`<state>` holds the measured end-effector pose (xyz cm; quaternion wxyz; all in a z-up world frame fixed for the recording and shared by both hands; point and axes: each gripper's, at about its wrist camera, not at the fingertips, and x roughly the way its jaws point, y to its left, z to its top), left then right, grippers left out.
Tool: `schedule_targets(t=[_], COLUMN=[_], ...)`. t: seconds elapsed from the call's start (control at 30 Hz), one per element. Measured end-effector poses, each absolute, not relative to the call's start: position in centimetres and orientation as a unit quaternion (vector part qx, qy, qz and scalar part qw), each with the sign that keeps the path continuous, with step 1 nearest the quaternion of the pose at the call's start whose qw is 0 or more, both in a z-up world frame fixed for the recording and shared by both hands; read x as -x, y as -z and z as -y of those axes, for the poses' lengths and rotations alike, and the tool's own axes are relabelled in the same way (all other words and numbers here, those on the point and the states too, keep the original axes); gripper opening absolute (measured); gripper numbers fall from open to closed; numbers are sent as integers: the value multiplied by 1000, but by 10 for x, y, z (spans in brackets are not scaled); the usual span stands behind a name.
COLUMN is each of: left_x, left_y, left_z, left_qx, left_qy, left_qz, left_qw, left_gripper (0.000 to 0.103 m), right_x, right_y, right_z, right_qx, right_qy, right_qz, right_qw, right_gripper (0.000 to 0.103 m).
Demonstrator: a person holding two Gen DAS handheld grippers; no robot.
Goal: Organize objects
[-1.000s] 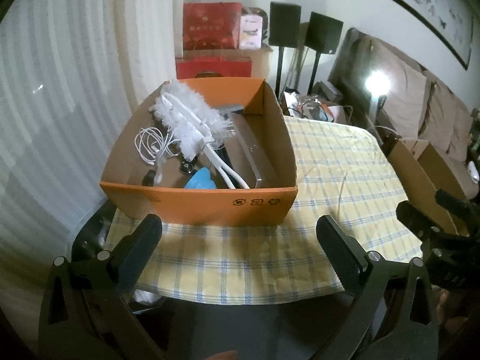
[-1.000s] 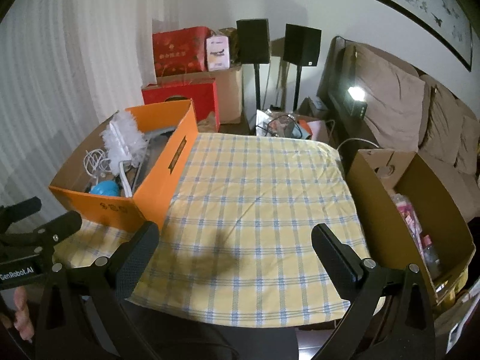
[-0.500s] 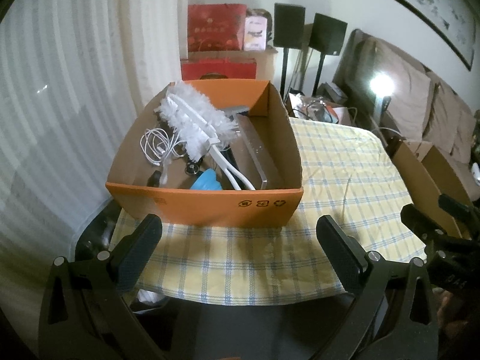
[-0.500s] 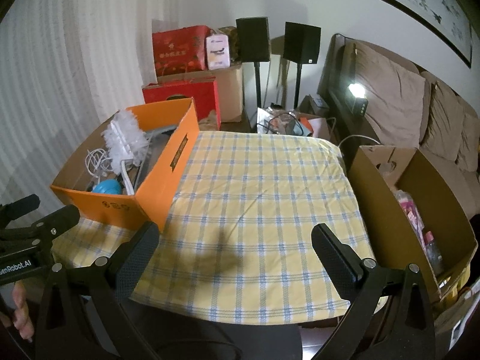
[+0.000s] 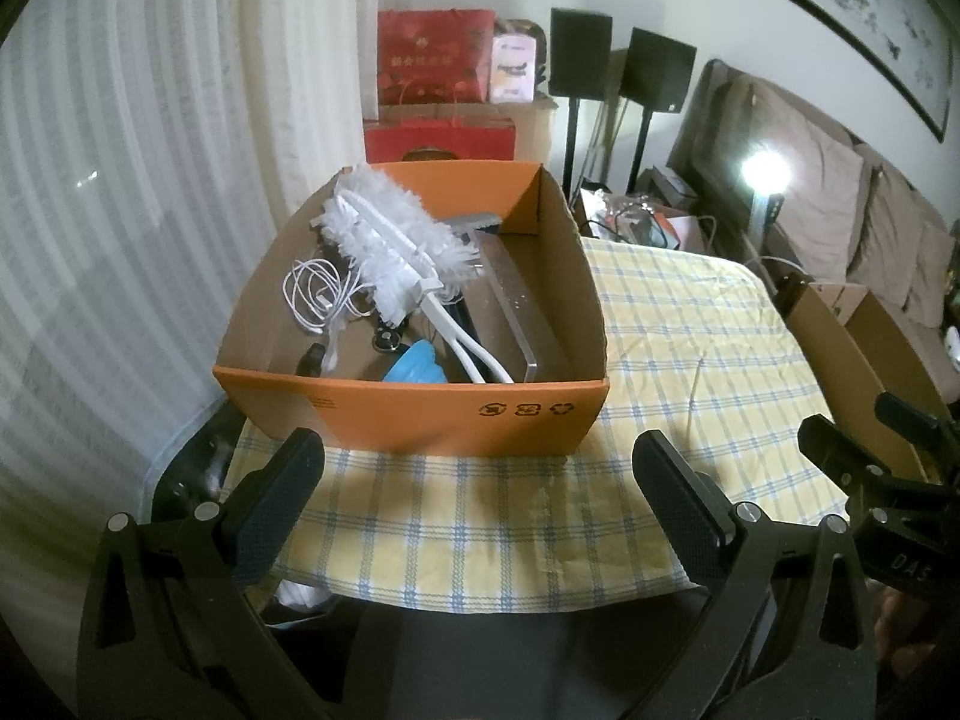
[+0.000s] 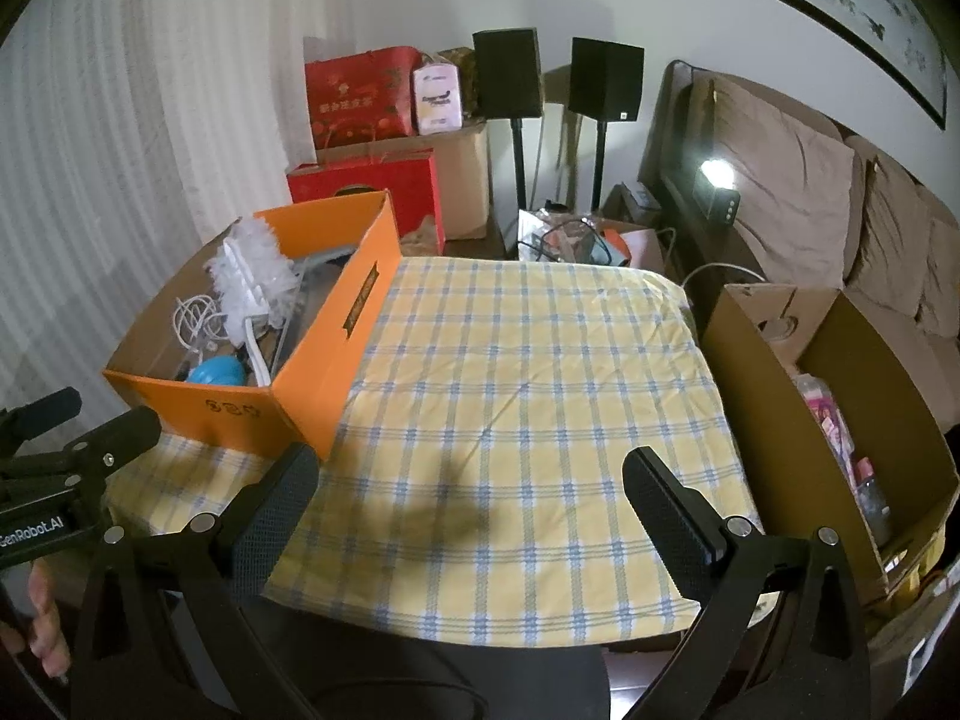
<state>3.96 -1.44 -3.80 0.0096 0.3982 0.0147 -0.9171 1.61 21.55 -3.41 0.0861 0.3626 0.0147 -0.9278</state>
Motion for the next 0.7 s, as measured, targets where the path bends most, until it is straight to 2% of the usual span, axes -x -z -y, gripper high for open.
schedule_targets(t=[0.7], left_x=[-41], left_y=[34], left_z=[14], left_qx=[-385], left_qy=[923], left_qz=[-6], left_qw=[16], left_gripper=[103], right_x=[-16], right_y=[34], right_z=[-215], right_qx=[-362], right_qy=[928], right_qz=[-15], right_qw=[86], right_gripper=[102])
